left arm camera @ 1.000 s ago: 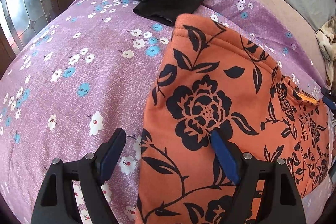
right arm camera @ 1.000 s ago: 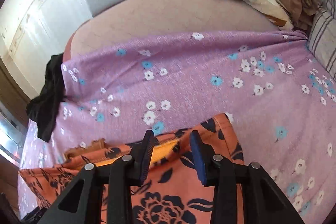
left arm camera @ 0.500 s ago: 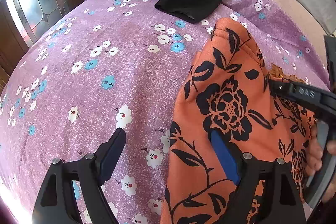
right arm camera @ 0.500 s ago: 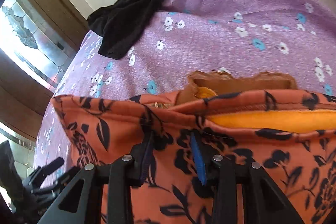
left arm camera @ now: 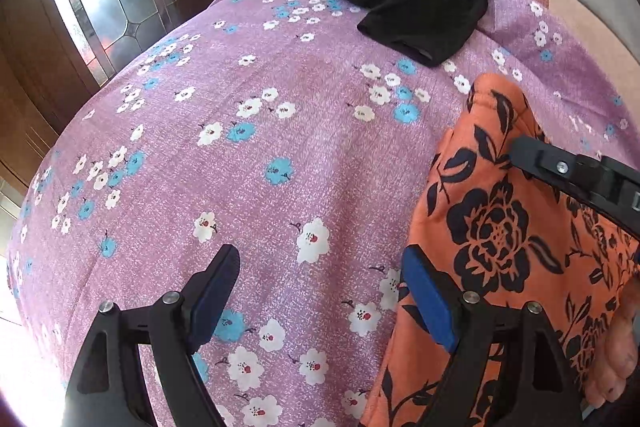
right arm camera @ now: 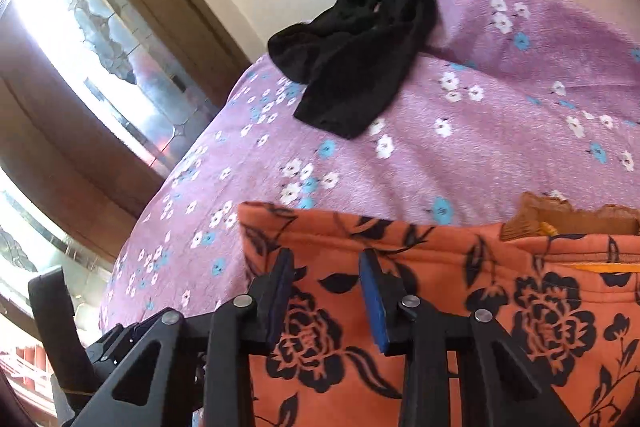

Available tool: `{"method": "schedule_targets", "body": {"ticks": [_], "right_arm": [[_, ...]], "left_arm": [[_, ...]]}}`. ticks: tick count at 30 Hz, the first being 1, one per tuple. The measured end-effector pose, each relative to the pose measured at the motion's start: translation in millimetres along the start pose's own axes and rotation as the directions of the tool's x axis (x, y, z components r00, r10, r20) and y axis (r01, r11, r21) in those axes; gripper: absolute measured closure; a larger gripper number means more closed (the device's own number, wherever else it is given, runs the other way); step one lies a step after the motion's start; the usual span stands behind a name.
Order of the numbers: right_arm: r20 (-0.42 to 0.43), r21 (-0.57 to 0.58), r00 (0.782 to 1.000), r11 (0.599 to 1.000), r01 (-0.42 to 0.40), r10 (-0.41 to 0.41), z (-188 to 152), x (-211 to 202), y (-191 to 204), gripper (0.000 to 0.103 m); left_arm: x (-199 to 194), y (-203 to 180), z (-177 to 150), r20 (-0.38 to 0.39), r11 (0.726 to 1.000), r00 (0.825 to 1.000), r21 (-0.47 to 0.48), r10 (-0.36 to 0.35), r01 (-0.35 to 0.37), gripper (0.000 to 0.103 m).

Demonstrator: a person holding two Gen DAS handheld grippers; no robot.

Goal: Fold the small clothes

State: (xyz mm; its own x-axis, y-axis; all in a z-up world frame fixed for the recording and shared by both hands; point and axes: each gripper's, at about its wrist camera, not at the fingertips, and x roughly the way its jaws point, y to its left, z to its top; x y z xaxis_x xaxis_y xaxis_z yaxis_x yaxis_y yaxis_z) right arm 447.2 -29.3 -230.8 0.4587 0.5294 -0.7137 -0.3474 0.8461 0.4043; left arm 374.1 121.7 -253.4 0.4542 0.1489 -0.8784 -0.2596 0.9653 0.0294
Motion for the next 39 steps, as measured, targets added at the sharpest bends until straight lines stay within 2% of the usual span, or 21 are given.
{"method": "schedule_targets", "body": {"ticks": [3, 5, 7, 10, 12, 14, 16, 18, 20, 23, 24, 26, 27, 28, 29, 33, 36, 38, 39], "right_arm": [[-0.074, 0.048, 0.996, 0.997, 0.057, -0.053, 0, 42, -6, 0.067], [-0.041, 0.054, 0.996, 0.996, 0.077, -0.075, 6, 57, -12, 0.068], [-0.044, 0.109, 0.997, 0.991, 0.075, -0.07, 14, 61, -18, 0.068], [-0.037, 0.156, 0.998, 0.986, 0.049, -0.044, 19, 45, -25, 0.068], [0.024, 0.125, 0.996, 0.989, 0.076, -0.08, 17, 18, -33, 0.068], [0.077, 0.146, 0.988, 0.982, 0.118, -0.131, 12, -17, -53, 0.066], [0.115, 0.186, 0.97, 0.964, 0.189, -0.212, 6, -56, -81, 0.066], [0.129, 0.212, 0.931, 0.927, 0.309, -0.341, -4, -92, -113, 0.066], [0.106, 0.263, 0.894, 0.88, 0.396, -0.435, -14, -123, -151, 0.066], [0.06, 0.372, 0.848, 0.8, 0.471, -0.527, -27, -160, -209, 0.066], [0.035, 0.409, 0.842, 0.777, 0.478, -0.538, -31, -164, -228, 0.066], [-0.009, 0.486, 0.844, 0.736, 0.472, -0.536, -40, -166, -262, 0.066], [-0.021, 0.519, 0.858, 0.728, 0.448, -0.513, -46, -165, -278, 0.066], [0.0, 0.541, 0.875, 0.736, 0.407, -0.485, -50, -165, -287, 0.066], [0.035, 0.554, 0.879, 0.741, 0.379, -0.475, -51, -168, -289, 0.066], [0.038, 0.552, 0.885, 0.748, 0.368, -0.463, -55, -177, -277, 0.064], [0.052, 0.537, 0.9, 0.772, 0.341, -0.434, -70, -201, -257, 0.062], [0.098, 0.534, 0.909, 0.792, 0.296, -0.405, -86, -222, -240, 0.045], [0.124, 0.535, 0.915, 0.802, 0.264, -0.384, -96, -235, -232, 0.044]], "left_arm": [[12, -1, -3, -0.051, 1.0, 0.999, 0.007, 0.008, -0.007, 0.019], [11, 0, -3, -0.048, 1.0, 0.999, 0.008, 0.005, -0.004, 0.019], [9, 1, -2, -0.035, 1.0, 0.999, 0.012, 0.003, -0.003, 0.019], [9, 3, 0, -0.031, 1.0, 1.0, 0.009, -0.002, 0.002, 0.019], [10, 4, 1, -0.031, 1.0, 1.0, -0.001, -0.005, 0.005, 0.019], [5, 5, 1, -0.014, 1.0, 1.0, -0.009, -0.017, 0.017, 0.02], [-7, 2, 1, 0.031, 0.999, 0.999, -0.004, -0.036, 0.036, 0.02], [-21, -4, 0, 0.089, 0.999, 0.995, 0.025, -0.048, 0.046, 0.019], [-30, -15, -4, 0.136, 0.997, 0.989, 0.071, -0.053, 0.043, 0.02], [-24, -32, -11, 0.095, 0.988, 0.992, 0.137, -0.083, 0.07, 0.019], [-17, -37, -13, 0.066, 0.985, 0.994, 0.156, -0.081, 0.07, 0.019], [-2, -45, -18, 0.015, 0.98, 0.998, 0.192, -0.056, 0.052, 0.016], [0, -45, -20, 0.019, 0.981, 0.998, 0.189, -0.053, 0.049, 0.013], [0, -43, -19, 0.023, 0.983, 0.999, 0.18, -0.045, 0.04, 0.007], [1, -41, -17, 0.011, 0.984, 0.999, 0.175, -0.049, 0.046, 0.006], [6, -27, -11, -0.043, 0.987, 0.992, 0.098, -0.121, 0.125, 0.006], [-2, -22, -12, -0.024, 0.989, 0.992, 0.078, -0.122, 0.124, 0.006], [-12, -17, -13, 0.004, 0.99, 0.992, 0.073, -0.122, 0.122, 0.006], [-18, -14, -14, 0.011, 0.988, 0.99, 0.064, -0.138, 0.137, 0.006]]}}
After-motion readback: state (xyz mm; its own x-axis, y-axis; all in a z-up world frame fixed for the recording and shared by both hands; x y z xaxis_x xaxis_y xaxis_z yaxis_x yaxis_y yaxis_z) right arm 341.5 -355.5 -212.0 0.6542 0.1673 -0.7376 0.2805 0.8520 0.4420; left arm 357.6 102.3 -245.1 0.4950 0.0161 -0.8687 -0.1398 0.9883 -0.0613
